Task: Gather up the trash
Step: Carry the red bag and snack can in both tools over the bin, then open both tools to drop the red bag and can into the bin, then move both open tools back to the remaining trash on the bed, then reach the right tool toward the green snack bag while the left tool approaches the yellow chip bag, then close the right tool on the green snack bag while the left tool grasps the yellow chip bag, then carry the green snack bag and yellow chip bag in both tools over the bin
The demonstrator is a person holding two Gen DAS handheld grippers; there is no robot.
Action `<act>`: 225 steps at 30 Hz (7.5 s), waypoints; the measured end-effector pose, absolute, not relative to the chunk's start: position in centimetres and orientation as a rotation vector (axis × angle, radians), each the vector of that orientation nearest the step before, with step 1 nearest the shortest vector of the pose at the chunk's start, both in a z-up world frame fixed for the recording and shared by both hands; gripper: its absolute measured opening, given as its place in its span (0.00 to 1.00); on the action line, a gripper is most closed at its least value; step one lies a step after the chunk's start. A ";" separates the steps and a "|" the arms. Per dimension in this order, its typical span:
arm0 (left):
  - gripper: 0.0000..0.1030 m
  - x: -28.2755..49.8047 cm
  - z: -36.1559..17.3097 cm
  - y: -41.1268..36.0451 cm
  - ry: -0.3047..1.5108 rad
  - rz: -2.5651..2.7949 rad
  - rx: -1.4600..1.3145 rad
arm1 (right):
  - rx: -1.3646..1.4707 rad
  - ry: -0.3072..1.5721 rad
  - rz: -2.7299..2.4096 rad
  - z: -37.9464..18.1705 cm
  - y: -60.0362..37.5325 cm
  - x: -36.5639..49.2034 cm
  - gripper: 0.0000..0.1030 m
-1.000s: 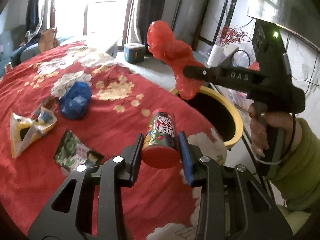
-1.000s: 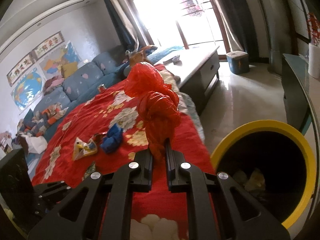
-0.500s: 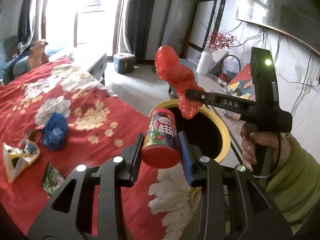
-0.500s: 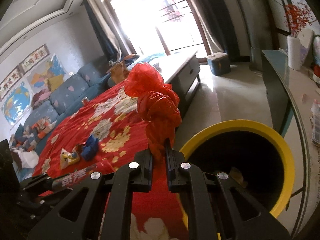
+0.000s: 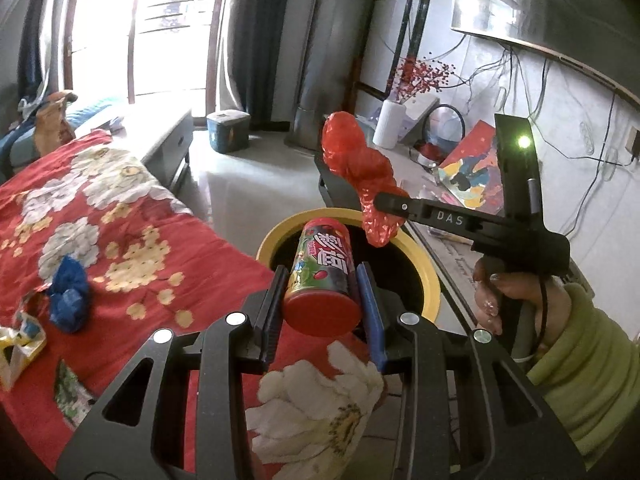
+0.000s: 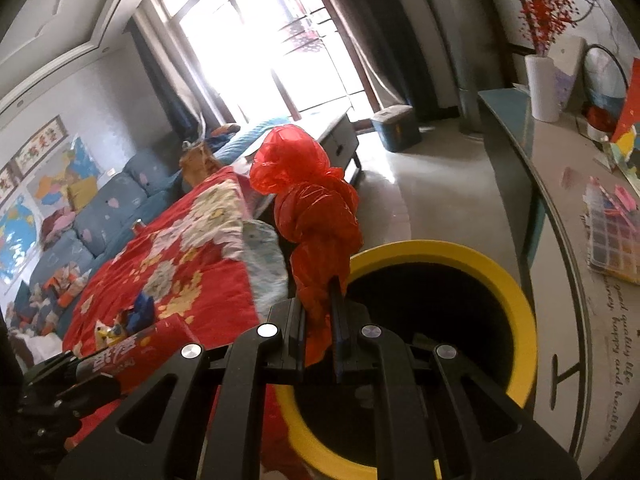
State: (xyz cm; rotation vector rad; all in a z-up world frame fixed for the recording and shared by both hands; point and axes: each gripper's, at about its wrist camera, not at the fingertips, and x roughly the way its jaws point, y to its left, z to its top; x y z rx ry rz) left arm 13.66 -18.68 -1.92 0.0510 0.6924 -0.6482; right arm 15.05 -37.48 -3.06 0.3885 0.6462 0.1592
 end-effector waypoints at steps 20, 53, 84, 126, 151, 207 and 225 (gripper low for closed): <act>0.27 15.9 -4.6 -24.2 0.740 -0.697 0.113 | 0.445 0.712 0.105 -5.5 -41.8 15.1 0.10; 0.89 16.5 -4.1 -20.5 0.682 -0.612 -0.036 | 0.411 0.667 0.061 -4.6 -40.7 14.6 0.68; 0.89 13.8 -0.8 -11.4 0.542 -0.451 -0.145 | 0.284 0.611 0.210 -0.4 -32.4 13.9 0.72; 0.89 12.2 -0.5 2.1 0.460 -0.162 -0.284 | 0.104 0.691 0.522 -0.9 -17.2 12.1 0.73; 0.89 13.9 -5.5 10.4 0.581 0.044 -0.421 | -0.021 0.817 0.677 -4.3 -8.1 12.8 0.73; 0.02 12.8 -2.1 7.7 0.544 -0.209 -0.457 | 0.003 0.796 0.677 -4.8 -11.1 11.5 0.26; 0.02 12.5 -1.2 2.8 0.553 -0.292 -0.372 | 0.093 0.709 0.520 -2.0 -18.5 13.2 0.26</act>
